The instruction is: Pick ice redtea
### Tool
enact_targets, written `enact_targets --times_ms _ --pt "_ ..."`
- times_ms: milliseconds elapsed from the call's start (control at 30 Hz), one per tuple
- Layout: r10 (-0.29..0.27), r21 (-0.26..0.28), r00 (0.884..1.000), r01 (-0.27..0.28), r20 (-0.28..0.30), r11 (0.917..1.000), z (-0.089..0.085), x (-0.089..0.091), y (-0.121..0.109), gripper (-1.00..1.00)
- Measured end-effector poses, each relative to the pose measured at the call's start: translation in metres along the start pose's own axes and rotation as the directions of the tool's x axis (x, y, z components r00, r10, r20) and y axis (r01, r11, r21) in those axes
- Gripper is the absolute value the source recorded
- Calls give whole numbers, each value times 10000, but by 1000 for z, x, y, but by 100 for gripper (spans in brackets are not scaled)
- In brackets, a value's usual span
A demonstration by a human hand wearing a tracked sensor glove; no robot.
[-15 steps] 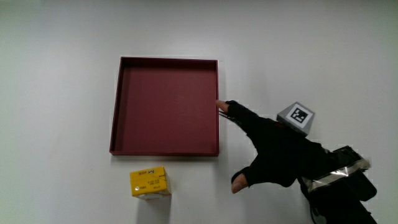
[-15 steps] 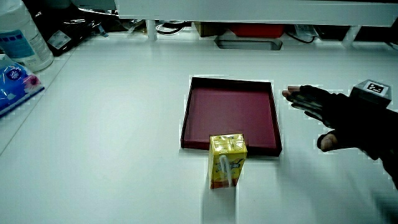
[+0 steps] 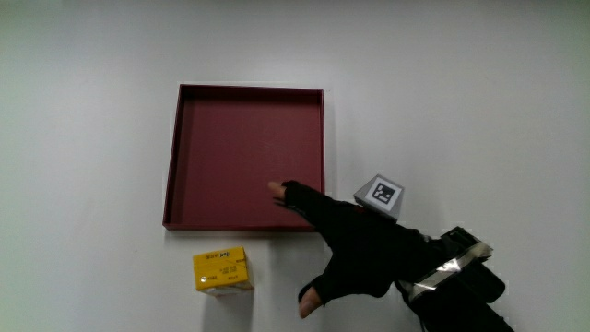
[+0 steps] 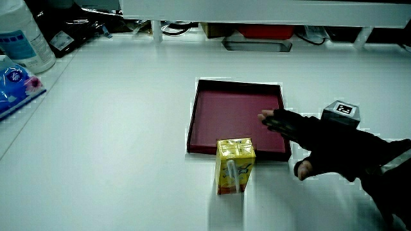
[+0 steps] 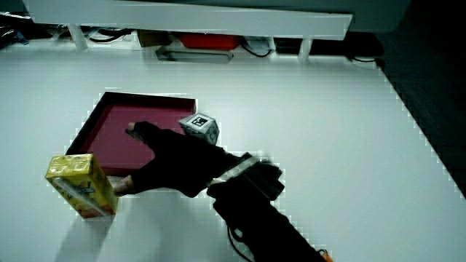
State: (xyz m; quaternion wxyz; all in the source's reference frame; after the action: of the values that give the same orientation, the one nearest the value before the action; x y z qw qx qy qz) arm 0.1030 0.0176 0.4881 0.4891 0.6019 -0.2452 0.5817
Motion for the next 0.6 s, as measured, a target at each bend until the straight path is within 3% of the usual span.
enact_targets --times_ms 100,133,267,333,400,600 --pt "287 -268 9996 -287 -25 9992 -9 1 10 0" --pt "80 -304 9998 -74 202 9995 -11 3 12 0" --pt "434 -411 9991 -434 0 9982 -20 6 22 0" --pt "301 -498 9995 -300 -3 9983 -24 6 27 0" --pt "577 -538 9983 -581 -89 9969 -29 5 31 0" --pt "677 -613 9975 -690 -224 9957 -40 8 42 0"
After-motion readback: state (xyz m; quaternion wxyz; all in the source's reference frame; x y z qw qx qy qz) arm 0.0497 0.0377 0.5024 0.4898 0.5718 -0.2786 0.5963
